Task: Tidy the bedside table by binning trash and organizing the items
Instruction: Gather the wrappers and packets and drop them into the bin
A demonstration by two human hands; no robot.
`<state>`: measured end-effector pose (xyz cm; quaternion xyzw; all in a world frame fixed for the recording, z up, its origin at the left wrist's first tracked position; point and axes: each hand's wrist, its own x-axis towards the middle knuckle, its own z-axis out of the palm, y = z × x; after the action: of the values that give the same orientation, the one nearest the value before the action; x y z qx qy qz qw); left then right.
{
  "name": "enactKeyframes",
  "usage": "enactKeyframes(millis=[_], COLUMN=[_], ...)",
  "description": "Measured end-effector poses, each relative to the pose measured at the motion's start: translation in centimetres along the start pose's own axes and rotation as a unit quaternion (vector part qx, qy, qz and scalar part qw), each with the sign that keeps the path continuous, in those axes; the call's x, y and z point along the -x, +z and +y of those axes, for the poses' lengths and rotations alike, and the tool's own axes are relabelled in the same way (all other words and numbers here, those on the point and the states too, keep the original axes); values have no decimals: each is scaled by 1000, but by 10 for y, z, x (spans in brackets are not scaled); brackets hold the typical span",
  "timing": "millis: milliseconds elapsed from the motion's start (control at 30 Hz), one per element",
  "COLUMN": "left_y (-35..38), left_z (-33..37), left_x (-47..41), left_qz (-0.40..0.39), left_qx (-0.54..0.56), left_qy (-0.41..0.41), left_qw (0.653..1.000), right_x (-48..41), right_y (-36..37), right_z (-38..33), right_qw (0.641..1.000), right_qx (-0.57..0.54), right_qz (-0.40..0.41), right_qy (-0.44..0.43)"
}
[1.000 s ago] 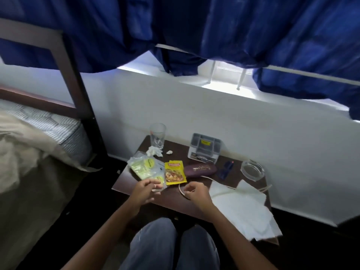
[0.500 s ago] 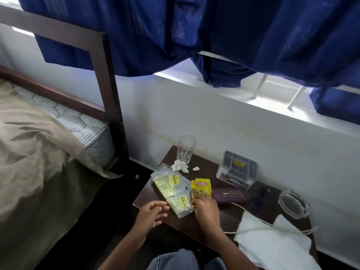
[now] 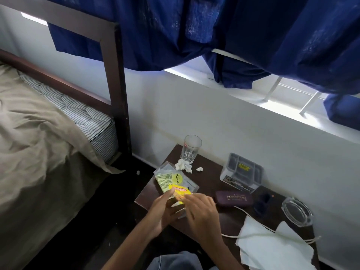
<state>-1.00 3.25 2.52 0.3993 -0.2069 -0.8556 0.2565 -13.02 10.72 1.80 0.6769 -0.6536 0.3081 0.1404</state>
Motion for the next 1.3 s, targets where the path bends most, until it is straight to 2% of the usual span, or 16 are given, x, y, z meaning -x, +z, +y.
enactKeyframes(millis=[67,167,367,433,500,600,767,900,1167,1300], left_y=[0,-4,-21,-26,-29,-30,-37,-41,-35,-34], left_z=[3,7,18,22,24,24,17,8,-3,-6], left_x=[-2,-7,-23,-25,-25,-21,-18,-18,-22,-26], left_qz=[14,120,203,206,204,187,177,172,148,143], left_qx=[-27,-110,-53,-44,-41,-43,-45,-53,-40,-34], left_qy=[15,56,81,84,86,94,103,107,92,85], left_qw=[999,985,974,974,974,977,978,978,984,986], right_x=[4,7,-31,-55,-76,-97,-108,-100,-72,-59], right_y=[1,5,13,21,38,65,101,114,102,88], right_z=[-8,-10,7,25,47,73,83,89,92,93], right_qw=[999,996,996,994,977,942,922,931,941,941], right_qx=[-15,-33,-73,-34,33,84,96,110,80,82], right_qz=[-1,-22,0,-59,-169,-302,-373,-343,-267,-269], right_qy=[-52,-76,48,87,127,116,46,63,190,190])
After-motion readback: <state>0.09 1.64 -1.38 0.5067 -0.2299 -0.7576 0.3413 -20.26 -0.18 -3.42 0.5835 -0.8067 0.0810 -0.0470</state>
